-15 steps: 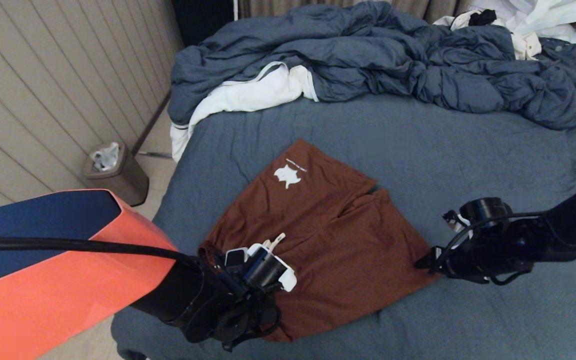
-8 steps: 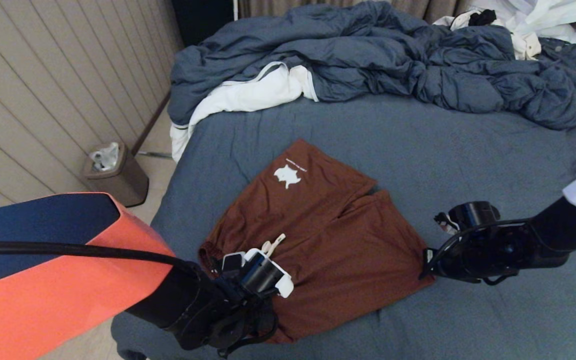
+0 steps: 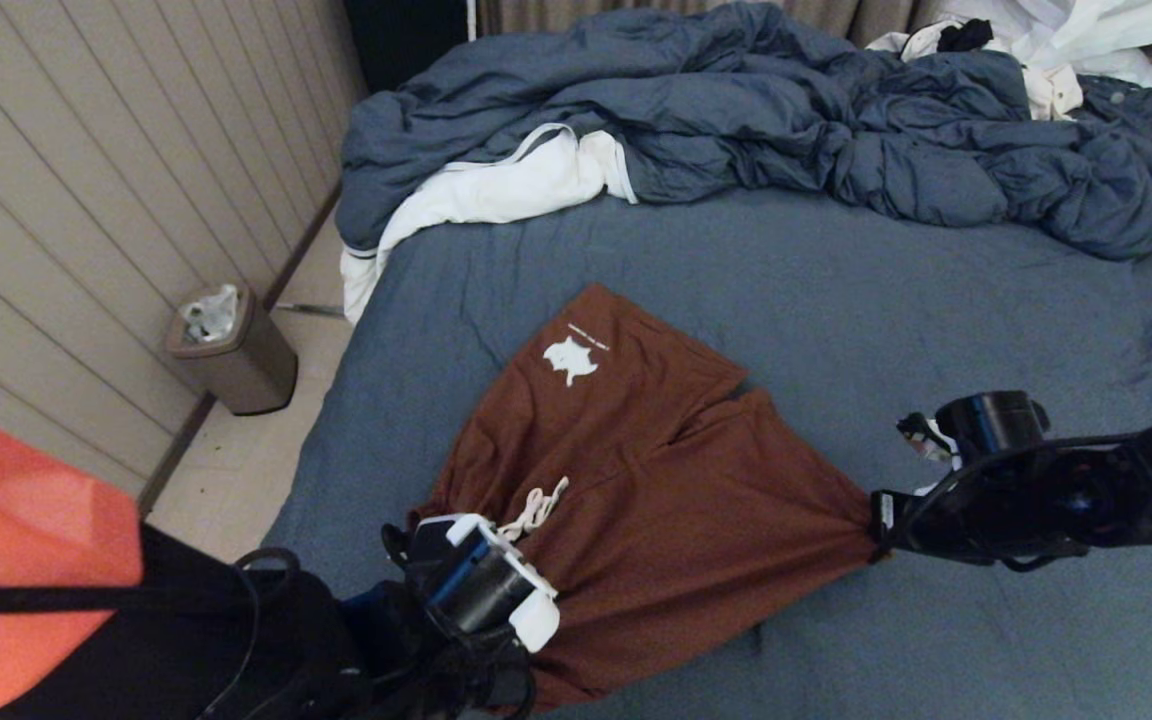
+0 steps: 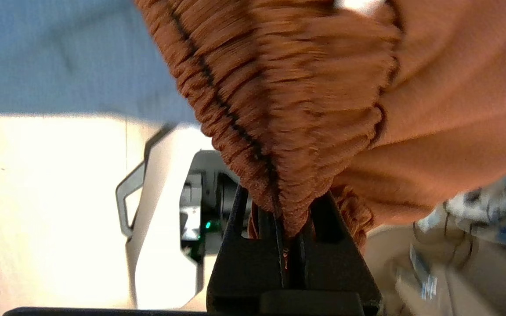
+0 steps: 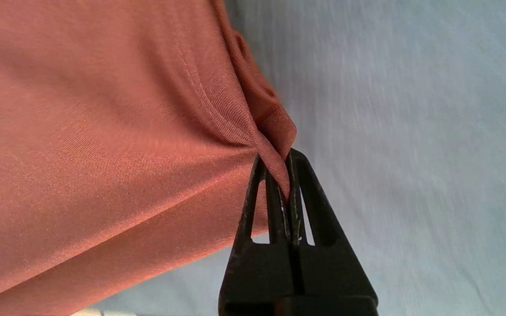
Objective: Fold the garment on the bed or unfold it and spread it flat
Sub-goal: Fold the brown shorts
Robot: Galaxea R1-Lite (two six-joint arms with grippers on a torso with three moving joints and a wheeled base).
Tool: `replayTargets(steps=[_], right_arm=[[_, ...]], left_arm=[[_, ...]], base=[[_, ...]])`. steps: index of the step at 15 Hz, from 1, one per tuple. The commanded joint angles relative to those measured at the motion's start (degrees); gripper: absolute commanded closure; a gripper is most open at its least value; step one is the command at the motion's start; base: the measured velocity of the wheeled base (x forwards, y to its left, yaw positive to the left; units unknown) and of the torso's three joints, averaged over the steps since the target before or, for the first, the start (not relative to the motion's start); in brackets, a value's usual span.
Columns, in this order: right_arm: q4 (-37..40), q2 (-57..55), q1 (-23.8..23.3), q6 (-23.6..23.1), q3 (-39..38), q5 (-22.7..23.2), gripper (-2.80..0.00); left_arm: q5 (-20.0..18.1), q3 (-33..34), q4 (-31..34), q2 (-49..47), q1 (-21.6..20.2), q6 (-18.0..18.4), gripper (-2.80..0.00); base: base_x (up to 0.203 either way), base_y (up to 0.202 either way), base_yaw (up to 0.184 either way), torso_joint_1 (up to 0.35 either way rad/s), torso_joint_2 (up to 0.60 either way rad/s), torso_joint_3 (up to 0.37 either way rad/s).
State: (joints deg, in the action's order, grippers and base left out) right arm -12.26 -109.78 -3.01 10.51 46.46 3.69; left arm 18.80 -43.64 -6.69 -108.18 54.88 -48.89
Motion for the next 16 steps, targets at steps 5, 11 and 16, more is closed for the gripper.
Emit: replayTargets(steps=[5,11,16], right_arm=[[0.19,16.52,1.67,-0.39,-12.49,0.17,0.0],[7.82,16.23,5.49,0.63,2.59,0.43,0.0],[22.68,4.31,12.81,3.77,36.58,0.29,0.0]], left_arm=[[-0.36,9.0,-0.17,5.17,11.78,-0.77,0.0],[-0.42,10.28,-3.2,6.55,11.71,-0.68,0.0],[-1.71,14.08,-6.74,7.8,7.36,-0.12,0.0]], base=[[0.0,0.0,0.0,0.0,0.0,0.0],[0.0,0.0,0.0,0.0,0.0,0.0],[0.0,0.0,0.0,0.0,0.0,0.0]])
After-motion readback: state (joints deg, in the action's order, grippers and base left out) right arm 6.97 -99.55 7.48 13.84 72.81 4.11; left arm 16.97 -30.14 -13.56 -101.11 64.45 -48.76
